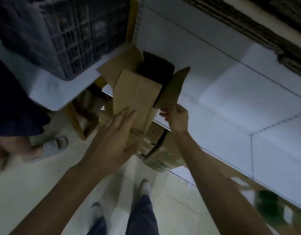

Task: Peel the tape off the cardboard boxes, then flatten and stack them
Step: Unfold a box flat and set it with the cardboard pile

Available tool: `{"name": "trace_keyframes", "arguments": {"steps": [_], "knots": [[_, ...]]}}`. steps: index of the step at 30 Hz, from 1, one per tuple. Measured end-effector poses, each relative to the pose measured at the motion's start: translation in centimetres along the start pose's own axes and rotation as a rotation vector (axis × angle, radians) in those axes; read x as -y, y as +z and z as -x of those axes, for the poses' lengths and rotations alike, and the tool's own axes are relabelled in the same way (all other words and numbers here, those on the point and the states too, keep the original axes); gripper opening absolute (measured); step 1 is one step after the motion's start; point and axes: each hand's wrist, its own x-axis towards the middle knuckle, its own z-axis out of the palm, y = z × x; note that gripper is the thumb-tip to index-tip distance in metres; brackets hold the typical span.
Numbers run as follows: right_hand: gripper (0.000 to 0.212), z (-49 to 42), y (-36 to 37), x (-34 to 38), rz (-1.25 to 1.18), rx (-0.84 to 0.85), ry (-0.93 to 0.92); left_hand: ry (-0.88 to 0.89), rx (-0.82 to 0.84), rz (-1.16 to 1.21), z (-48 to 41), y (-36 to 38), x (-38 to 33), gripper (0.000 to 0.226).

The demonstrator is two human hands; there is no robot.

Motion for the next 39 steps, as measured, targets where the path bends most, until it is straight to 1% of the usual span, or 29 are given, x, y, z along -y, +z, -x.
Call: {"name": "trace_keyframes", "arguments": {"steps": [2,3,5,7,9,10,11,12,13,14,16,17,19,21,22,23,26,27,28,30,32,34,35,36,37,39], "knots": [[0.033,5.8,-4.0,-2.4,-0.023,-0.168,-0.055,0.096,0.041,-0.174,-0.6,0.9,-2.1,0.100],[0.033,8.2,-6.0,-3.0,0.033,-0.264,-0.088,0.139,0.064,-0.244,-0.9,1.5,-3.5,0.110],[0.034,13.1,-9.6,-3.6,0.123,-0.443,-0.105,0.212,0.121,-0.278,-1.1,2.5,-6.5,0.120],[0.029,17.9,-13.2,-3.2,0.144,-0.614,-0.146,0.343,0.216,-0.267,-0.3,3.7,-10.3,0.120],[0.025,21.7,-16.2,-2.3,0.237,-0.764,-0.189,0.445,0.387,-0.202,1.6,5.3,-14.2,0.115],[0.022,23.0,-17.5,-2.0,0.304,-0.832,-0.210,0.426,0.475,-0.120,2.6,5.9,-16.1,0.113],[0.019,23.9,-18.9,-1.8,0.362,-0.903,-0.226,0.363,0.571,-0.046,3.7,6.5,-18.3,0.111],[0.016,24.8,-20.4,-1.5,0.401,-0.973,-0.234,0.310,0.616,0.028,4.8,7.1,-20.2,0.108],[0.016,25.6,-22.0,-1.5,0.422,-1.033,-0.233,0.300,0.605,0.066,5.7,7.6,-21.9,0.101],[0.016,26.5,-23.7,-1.6,0.422,-1.087,-0.234,0.348,0.530,0.088,6.5,8.0,-23.5,0.089],[0.016,28.5,-27.3,-2.0,0.344,-1.152,-0.232,0.505,0.320,0.142,7.7,8.3,-26.9,0.060],[0.016,29.6,-29.0,-2.1,0.309,-1.160,-0.238,0.583,0.236,0.173,8.1,8.3,-28.7,0.049],[0.018,32.0,-32.4,-1.6,0.300,-1.136,-0.310,0.738,0.109,0.231,8.7,8.1,-32.9,0.035],[0.022,34.7,-35.4,-0.8,0.324,-1.084,-0.419,0.820,0.036,0.297,9.0,7.0,-37.8,0.031],[0.026,35.9,-36.9,-0.5,0.364,-1.080,-0.459,0.846,-0.001,0.334,8.8,6.2,-40.3,0.032],[0.030,36.8,-38.4,-0.3,0.444,-1.111,-0.487,0.851,-0.043,0.376,8.6,5.3,-42.9,0.033],[0.041,38.7,-42.8,0.0,0.805,-1.334,-0.580,0.803,-0.096,0.535,7.8,2.6,-49.6,0.036],[0.046,39.2,-44.1,0.3,0.871,-1.403,-0.622,0.797,-0.113,0.571,7.5,2.0,-51.3,0.037],[0.051,39.6,-45.4,0.7,0.889,-1.461,-0.665,0.787,-0.139,0.600,7.3,1.6,-52.7,0.036],[0.067,40.8,-47.7,1.8,0.795,-1.532,-0.742,0.747,-0.203,0.693,6.7,0.6,-55.0,0.033],[0.085,41.5,-50.0,3.1,0.548,-1.507,-0.778,0.729,-0.272,0.822,6.0,-0.6,-56.8,0.033],[0.100,41.2,-52.3,4.7,0.187,-1.383,-0.763,0.720,-0.341,0.927,5.2,-1.9,-58.3,0.034],[0.103,40.6,-53.3,5.5,0.031,-1.287,-0.768,0.720,-0.369,0.955,4.9,-2.4,-59.0,0.035],[0.098,39.8,-54.3,6.3,-0.057,-1.191,-0.788,0.724,-0.394,0.977,4.5,-2.7,-59.7,0.037],[0.088,38.9,-55.1,6.8,-0.074,-1.120,-0.816,0.726,-0.413,1.004,4.1,-2.7,-60.2,0.037],[0.068,36.5,-56.7,7.3,-0.038,-1.057,-0.853,0.711,-0.437,1.044,2.7,-2.4,-60.9,0.038]]}}
